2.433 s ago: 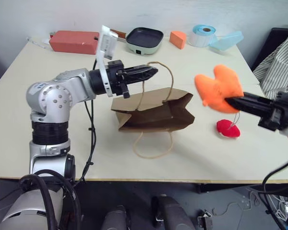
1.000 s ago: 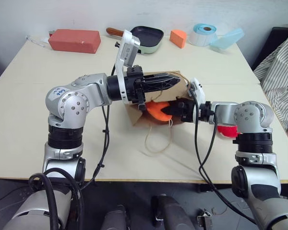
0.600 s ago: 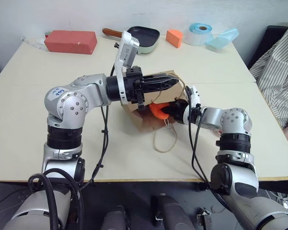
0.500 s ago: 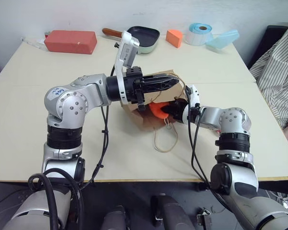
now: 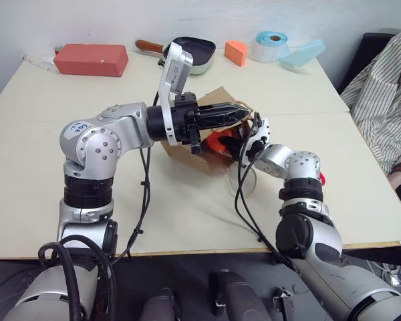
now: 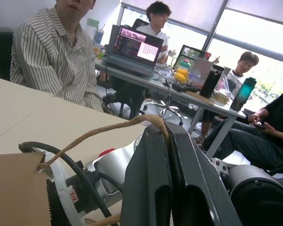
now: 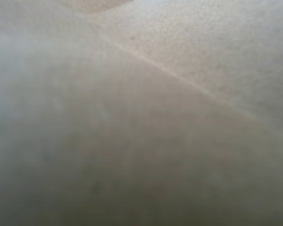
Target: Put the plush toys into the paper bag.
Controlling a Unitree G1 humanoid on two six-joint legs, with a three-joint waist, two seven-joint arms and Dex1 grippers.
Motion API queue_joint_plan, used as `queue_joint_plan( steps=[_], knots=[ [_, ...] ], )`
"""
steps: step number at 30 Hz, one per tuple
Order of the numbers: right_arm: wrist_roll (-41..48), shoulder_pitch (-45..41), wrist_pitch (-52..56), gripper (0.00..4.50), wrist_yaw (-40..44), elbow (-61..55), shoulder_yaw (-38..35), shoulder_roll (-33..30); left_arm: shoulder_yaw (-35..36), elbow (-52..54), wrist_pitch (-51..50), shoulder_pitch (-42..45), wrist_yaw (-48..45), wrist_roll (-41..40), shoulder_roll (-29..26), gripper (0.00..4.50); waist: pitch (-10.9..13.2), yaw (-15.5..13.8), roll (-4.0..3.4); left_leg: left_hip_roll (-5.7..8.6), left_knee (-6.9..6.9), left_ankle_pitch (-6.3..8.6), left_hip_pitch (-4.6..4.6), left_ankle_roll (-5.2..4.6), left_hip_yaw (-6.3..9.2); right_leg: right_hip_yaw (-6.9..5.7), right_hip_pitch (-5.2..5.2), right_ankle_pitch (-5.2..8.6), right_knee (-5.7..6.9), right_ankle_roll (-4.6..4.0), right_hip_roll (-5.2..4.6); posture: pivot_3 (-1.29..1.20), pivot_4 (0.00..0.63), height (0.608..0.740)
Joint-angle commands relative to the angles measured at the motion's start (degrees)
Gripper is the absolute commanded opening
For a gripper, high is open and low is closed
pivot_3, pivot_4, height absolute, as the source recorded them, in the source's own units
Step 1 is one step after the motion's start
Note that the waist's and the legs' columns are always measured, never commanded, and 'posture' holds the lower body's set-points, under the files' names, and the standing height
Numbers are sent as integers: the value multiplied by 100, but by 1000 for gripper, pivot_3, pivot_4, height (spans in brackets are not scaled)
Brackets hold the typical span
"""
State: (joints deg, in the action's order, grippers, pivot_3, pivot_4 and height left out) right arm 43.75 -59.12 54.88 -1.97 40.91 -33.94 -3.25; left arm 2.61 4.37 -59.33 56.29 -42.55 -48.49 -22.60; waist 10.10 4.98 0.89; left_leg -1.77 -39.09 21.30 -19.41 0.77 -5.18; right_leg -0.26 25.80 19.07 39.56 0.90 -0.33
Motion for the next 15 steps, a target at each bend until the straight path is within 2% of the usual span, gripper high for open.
queue_joint_plan(
  steps=[1,3,7,11,15],
  knots=[
    [-338,213,-150,26,232,-166,449,-43,115,166,111,66,-43,-44,-49,0,0,-2,0,0,0,0,2,0,0,1,-2,0,0,0,0,0,150,740],
    [-576,338,-366,26,495,-428,827,-109,115,162,118,68,-34,-42,-57,0,0,-7,0,0,1,0,8,0,0,1,-8,0,-1,0,0,0,150,740],
    [-481,754,-390,1416,1207,-1507,1301,-187,121,127,142,89,-13,-21,-58,0,0,-26,0,0,2,0,7,0,1,1,-8,0,-2,0,0,0,150,740],
    [95,1504,268,2804,1410,-3482,1432,-370,137,73,156,68,-19,15,-117,0,0,-40,-1,0,9,0,-1,0,3,-1,0,0,-4,0,0,0,150,740],
    [339,2382,892,4147,1405,-5530,1737,-1074,157,41,160,63,-20,22,-156,0,0,-73,-1,0,11,0,-16,0,3,-1,13,0,-7,0,-1,0,150,740]
  ],
)
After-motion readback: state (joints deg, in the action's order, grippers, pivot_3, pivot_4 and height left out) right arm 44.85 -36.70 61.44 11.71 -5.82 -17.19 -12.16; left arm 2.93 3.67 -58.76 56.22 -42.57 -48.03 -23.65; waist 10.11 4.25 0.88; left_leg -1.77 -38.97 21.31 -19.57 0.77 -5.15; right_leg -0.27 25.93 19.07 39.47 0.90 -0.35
